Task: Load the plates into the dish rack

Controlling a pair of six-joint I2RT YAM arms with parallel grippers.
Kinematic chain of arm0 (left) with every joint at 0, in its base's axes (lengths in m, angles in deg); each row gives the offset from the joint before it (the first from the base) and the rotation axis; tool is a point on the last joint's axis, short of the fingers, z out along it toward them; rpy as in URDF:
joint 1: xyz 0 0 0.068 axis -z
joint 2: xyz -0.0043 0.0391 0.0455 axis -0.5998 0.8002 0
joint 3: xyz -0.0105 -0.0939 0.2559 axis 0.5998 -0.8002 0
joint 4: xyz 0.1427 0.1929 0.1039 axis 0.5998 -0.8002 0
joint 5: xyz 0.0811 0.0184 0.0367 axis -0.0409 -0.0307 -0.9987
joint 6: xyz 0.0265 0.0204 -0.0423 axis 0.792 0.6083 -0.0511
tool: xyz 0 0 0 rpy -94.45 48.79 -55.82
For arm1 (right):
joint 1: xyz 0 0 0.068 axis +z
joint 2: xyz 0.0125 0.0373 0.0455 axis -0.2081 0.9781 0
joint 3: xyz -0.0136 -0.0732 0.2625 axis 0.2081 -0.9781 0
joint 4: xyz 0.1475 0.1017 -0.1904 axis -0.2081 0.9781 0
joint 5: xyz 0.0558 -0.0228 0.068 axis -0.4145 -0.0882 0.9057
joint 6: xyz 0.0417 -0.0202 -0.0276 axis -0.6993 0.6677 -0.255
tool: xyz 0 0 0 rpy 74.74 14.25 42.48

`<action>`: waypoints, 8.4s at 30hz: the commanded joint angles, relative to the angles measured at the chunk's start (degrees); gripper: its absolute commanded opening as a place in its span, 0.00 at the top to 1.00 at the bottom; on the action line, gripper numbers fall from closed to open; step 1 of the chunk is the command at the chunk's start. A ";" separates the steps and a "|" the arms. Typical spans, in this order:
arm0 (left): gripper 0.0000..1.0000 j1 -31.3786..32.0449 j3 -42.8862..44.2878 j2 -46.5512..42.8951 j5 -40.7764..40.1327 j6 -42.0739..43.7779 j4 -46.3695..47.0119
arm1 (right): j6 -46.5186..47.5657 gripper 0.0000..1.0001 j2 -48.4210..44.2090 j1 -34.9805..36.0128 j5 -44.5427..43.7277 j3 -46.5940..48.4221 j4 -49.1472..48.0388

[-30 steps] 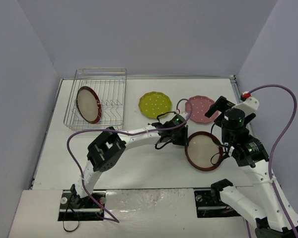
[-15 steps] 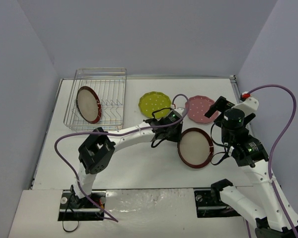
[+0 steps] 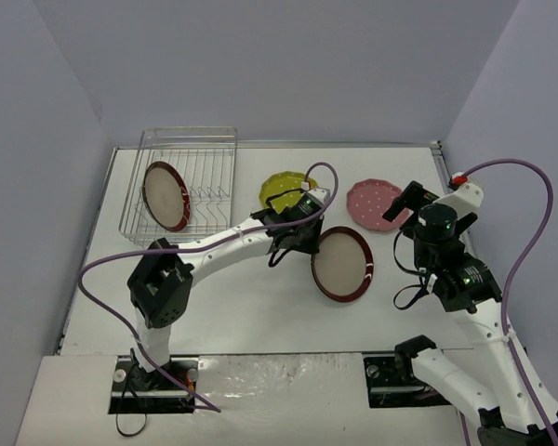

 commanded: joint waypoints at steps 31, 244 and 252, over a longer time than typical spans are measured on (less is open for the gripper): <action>1.00 -9.14 12.44 -13.25 -4.25 8.68 -7.32 | -1.48 0.00 2.59 -0.22 0.90 -1.22 -5.59; 1.00 -38.12 1.52 -14.29 -56.73 53.14 11.43 | -3.06 0.00 2.74 -0.17 7.99 -9.53 -12.18; 1.00 -38.24 0.34 -15.28 -56.64 53.58 13.02 | -3.06 0.00 3.00 -0.17 8.07 -9.53 -12.32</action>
